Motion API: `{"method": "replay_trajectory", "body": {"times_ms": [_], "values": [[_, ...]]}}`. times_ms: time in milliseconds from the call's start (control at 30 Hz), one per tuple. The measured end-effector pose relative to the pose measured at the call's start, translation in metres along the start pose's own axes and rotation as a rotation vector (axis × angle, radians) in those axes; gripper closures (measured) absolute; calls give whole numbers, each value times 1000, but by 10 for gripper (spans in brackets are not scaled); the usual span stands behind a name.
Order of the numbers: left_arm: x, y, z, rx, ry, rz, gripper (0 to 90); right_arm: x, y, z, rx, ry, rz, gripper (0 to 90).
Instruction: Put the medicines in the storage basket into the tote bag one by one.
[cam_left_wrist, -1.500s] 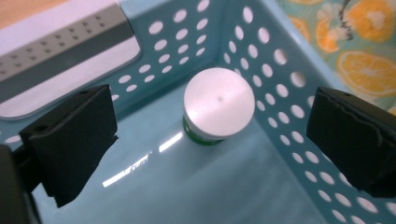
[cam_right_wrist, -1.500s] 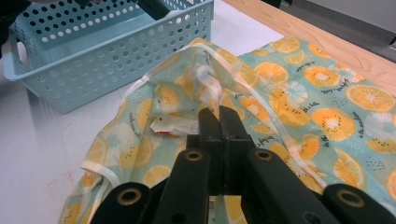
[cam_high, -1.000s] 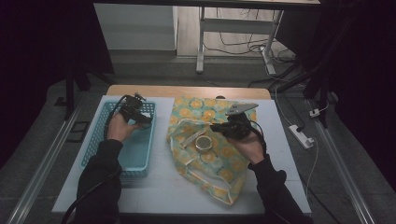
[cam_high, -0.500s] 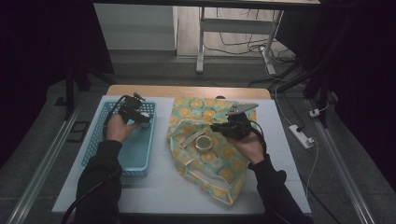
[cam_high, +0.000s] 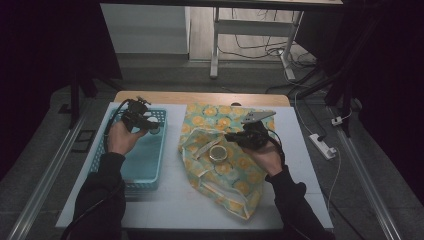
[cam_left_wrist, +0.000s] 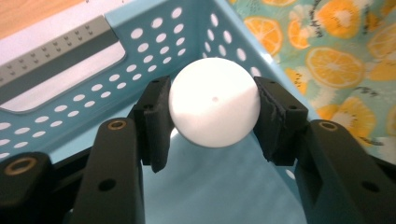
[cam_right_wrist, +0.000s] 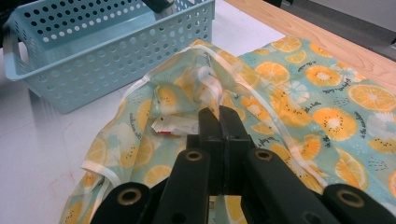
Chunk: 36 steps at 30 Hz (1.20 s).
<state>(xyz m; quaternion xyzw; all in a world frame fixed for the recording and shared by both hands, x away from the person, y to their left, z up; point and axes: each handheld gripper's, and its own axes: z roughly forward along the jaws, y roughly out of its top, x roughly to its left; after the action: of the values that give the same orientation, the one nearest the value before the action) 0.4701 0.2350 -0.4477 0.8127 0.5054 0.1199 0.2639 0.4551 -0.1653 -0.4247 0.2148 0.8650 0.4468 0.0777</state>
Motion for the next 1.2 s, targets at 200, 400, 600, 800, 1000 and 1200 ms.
{"method": "replay_trajectory", "body": {"times_ms": [200,400,600,800,1000,1200], "values": [[-5,2,-18,-35,-10,10,507,0,0,-1,-2,0,2,900],[-10,3,-33,-60,-26,26,507,0,0,0,-1,0,2,900],[-17,2,-42,-80,-51,37,507,-1,0,0,0,-1,2,900],[-28,3,-49,-101,-83,62,506,-1,0,1,1,-2,2,900],[-45,5,-50,-106,-114,97,507,-1,0,0,-1,-3,3,900],[-64,3,-45,-98,-164,142,507,-1,0,-1,-5,-5,3,900]]}}
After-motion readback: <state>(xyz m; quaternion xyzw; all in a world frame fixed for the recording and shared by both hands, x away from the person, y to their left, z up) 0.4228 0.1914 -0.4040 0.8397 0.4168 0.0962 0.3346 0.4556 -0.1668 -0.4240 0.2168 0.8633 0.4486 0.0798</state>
